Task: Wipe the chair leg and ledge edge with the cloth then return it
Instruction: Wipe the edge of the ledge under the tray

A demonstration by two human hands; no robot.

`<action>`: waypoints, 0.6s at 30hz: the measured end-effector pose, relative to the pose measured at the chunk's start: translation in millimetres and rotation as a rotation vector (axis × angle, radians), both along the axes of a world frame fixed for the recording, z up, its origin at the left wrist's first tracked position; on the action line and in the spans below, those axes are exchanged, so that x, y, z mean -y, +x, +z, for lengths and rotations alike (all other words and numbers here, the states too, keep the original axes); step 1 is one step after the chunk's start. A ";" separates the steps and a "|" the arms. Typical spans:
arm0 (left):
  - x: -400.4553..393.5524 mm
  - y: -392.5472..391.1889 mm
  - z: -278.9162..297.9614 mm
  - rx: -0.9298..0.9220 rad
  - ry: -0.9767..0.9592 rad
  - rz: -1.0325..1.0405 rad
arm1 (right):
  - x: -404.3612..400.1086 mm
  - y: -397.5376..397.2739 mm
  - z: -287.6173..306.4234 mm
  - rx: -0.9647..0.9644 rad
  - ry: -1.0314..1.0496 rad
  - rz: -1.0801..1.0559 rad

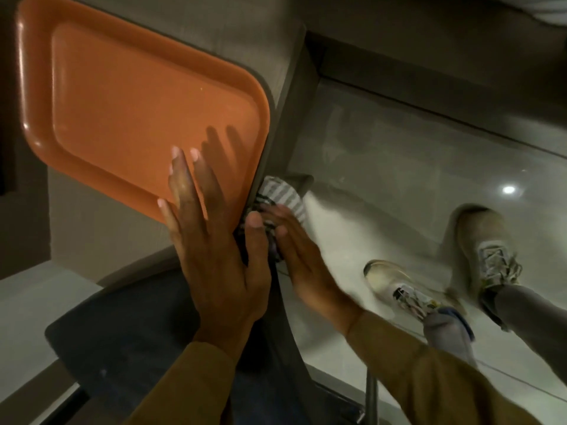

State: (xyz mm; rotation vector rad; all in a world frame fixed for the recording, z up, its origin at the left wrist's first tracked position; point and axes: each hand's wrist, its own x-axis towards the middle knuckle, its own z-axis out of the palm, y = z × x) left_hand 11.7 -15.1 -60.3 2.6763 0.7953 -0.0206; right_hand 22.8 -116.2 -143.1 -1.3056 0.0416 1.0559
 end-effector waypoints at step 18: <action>0.2 -0.9 -1.7 0.032 0.002 0.007 | 4.1 6.5 -12.1 -0.054 -0.060 0.050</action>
